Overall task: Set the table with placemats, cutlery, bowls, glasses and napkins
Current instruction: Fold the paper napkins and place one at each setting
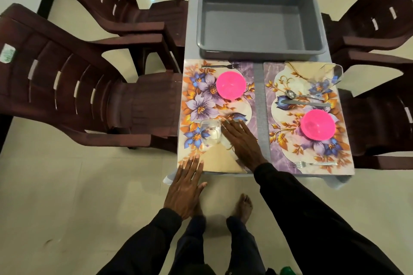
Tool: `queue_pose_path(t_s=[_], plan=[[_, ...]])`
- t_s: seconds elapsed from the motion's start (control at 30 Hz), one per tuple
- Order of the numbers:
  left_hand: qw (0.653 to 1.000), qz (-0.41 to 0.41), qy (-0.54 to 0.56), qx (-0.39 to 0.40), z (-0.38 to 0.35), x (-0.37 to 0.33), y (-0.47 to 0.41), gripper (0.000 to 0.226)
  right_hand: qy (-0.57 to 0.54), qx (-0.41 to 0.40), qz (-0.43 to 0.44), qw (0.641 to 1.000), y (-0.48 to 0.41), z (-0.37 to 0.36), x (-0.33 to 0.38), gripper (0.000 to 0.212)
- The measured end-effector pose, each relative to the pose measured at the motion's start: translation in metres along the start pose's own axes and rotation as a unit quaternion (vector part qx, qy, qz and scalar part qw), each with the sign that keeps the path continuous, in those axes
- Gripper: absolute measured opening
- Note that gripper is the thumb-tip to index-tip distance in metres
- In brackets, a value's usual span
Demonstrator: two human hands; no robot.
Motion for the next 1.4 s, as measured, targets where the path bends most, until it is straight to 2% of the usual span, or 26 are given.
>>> queue_pose_path(t_s=[0.17, 0.37, 0.43, 0.53, 0.6, 0.67, 0.8, 1.1, 1.4], plan=[[1.000, -0.002, 0.006, -0.010, 0.001, -0.001, 0.002, 0.065, -0.010, -0.007, -0.011, 1.000, -0.011, 0.000, -0.002, 0.068], [1.000, -0.007, 0.003, -0.022, 0.002, -0.003, -0.001, 0.063, -0.022, 0.022, -0.009, 0.999, -0.023, 0.000, -0.008, 0.075], [1.000, -0.014, 0.006, -0.018, 0.000, -0.005, 0.000, 0.062, -0.045, 0.004, -0.026, 0.999, -0.026, 0.008, -0.004, 0.079], [0.999, -0.033, 0.015, -0.008, -0.003, -0.009, -0.001, 0.062, -0.178, -0.031, -0.113, 0.977, -0.025, 0.030, 0.017, 0.087], [0.999, -0.028, 0.021, 0.002, -0.004, -0.011, -0.003, 0.063, -0.290, 0.009, -0.175, 0.941, -0.023, 0.040, 0.035, 0.096], [0.999, -0.014, 0.029, 0.017, -0.005, -0.011, -0.005, 0.063, -0.341, 0.028, -0.220, 0.914, -0.025, 0.039, 0.050, 0.094], [0.999, -0.003, 0.027, 0.037, -0.003, -0.011, -0.006, 0.066, -0.346, -0.004, -0.295, 0.890, -0.038, 0.038, 0.057, 0.079], [0.996, 0.053, 0.015, 0.072, -0.001, 0.002, -0.004, 0.076, -0.334, 0.007, -0.311, 0.890, -0.044, 0.041, 0.042, 0.076], [0.997, 0.009, -0.005, 0.071, 0.009, 0.014, -0.011, 0.075, -0.336, 0.006, -0.319, 0.886, -0.043, 0.042, 0.044, 0.077]])
Point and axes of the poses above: each hand's wrist, its own y-axis away from the middle knuckle, its own z-axis out of the back of the hand, x = y × z, the point moved 2 cm from there along -y, towards the middle knuckle, and after that the axes turned 14 degrees about -x, right-handed, at the moved point
